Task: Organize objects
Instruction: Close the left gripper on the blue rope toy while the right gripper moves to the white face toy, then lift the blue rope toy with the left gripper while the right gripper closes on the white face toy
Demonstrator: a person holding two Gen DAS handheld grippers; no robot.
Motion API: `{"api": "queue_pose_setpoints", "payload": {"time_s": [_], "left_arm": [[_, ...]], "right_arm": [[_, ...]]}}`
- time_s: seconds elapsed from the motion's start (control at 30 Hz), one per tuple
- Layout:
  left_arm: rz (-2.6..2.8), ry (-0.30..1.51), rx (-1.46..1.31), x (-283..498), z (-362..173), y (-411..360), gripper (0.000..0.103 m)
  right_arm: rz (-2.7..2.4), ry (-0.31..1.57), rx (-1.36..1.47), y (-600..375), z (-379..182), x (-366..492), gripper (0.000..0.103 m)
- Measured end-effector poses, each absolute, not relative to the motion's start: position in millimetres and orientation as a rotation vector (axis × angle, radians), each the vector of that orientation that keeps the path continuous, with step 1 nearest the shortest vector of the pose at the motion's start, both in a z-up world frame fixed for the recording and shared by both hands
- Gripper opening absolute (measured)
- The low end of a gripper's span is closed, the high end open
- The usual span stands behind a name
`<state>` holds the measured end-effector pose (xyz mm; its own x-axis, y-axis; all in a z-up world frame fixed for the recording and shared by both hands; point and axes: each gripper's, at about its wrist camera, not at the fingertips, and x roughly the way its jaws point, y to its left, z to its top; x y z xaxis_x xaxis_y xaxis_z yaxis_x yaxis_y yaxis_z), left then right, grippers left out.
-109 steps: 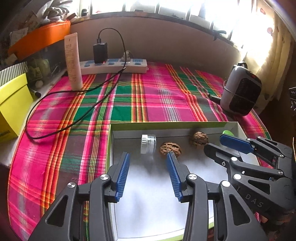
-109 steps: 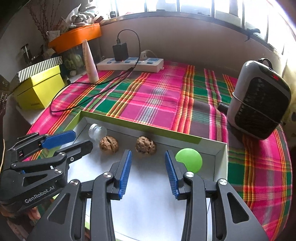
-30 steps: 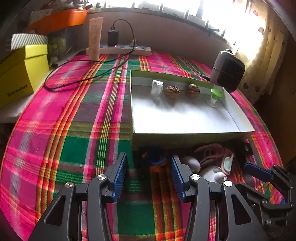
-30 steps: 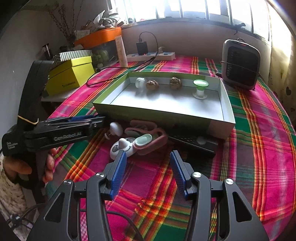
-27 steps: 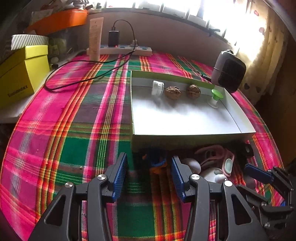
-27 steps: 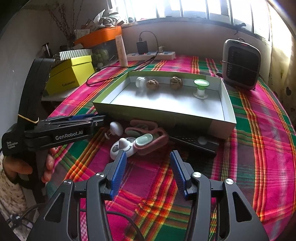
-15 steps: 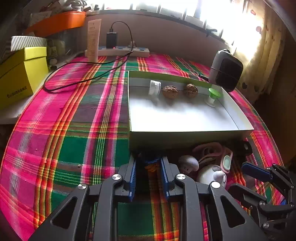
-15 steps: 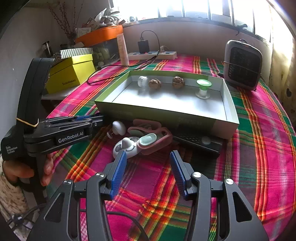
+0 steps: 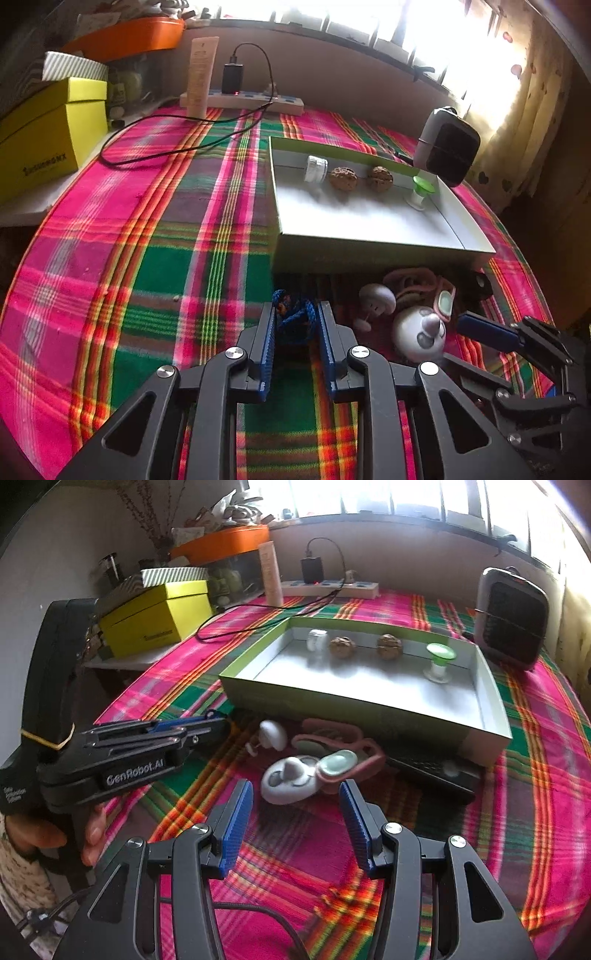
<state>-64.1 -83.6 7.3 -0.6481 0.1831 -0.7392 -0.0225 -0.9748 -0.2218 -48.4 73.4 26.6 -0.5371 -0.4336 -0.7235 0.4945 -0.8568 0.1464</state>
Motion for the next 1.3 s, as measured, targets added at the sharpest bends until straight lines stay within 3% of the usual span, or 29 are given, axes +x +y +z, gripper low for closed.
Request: {"api": "queue_pose_setpoints", "payload": {"time_s": [0.83, 1.3], "left_arm": [[2.755, -0.384, -1.293, -53, 6, -113, 0.018], [2.723, -0.405, -1.282, -53, 6, -113, 0.028]], "right_arm": [[-2.256, 0.206, 1.121, 43, 14, -61, 0.050], [-2.288, 0.323, 1.115, 28, 12, -67, 0.050]]}}
